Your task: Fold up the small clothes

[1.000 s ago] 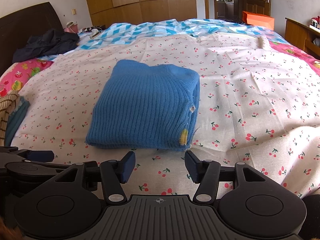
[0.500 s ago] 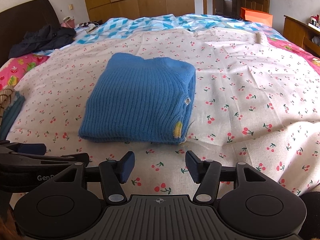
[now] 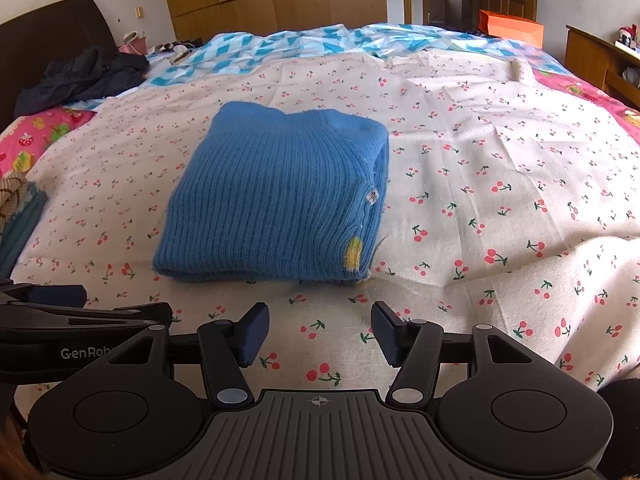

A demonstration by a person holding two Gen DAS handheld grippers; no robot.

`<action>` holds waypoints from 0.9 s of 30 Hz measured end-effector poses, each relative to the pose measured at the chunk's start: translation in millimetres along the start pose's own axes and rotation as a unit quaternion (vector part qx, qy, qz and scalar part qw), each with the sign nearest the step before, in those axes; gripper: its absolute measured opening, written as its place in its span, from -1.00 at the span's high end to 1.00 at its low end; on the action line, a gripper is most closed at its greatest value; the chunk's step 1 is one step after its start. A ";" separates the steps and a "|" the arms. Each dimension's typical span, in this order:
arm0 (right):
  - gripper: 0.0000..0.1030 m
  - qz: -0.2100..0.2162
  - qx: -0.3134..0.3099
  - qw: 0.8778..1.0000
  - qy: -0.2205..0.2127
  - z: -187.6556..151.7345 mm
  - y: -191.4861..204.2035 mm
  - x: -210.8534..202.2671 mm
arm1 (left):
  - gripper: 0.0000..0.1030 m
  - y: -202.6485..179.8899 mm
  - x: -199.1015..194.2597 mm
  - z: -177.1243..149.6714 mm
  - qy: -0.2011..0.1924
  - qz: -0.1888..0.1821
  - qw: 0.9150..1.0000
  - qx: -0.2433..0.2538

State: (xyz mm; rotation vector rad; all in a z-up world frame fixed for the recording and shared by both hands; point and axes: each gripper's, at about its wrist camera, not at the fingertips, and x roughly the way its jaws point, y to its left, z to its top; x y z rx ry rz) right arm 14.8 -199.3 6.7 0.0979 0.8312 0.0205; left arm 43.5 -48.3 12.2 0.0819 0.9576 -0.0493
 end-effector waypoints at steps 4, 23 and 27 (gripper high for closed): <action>-0.10 0.001 0.002 1.000 0.000 -0.4 -0.4 0.3 | -0.69 -0.1 -0.1 -0.2 0.000 -0.001 1.000 0.000; -0.10 0.001 0.003 1.000 0.000 -0.7 -0.5 0.2 | -0.69 -1.2 -0.7 -0.4 -0.002 0.000 1.000 -0.001; -0.10 0.001 0.003 1.000 -0.001 -0.8 -0.6 -0.3 | -0.69 -1.1 -1.4 -1.0 -0.004 0.001 1.000 -0.003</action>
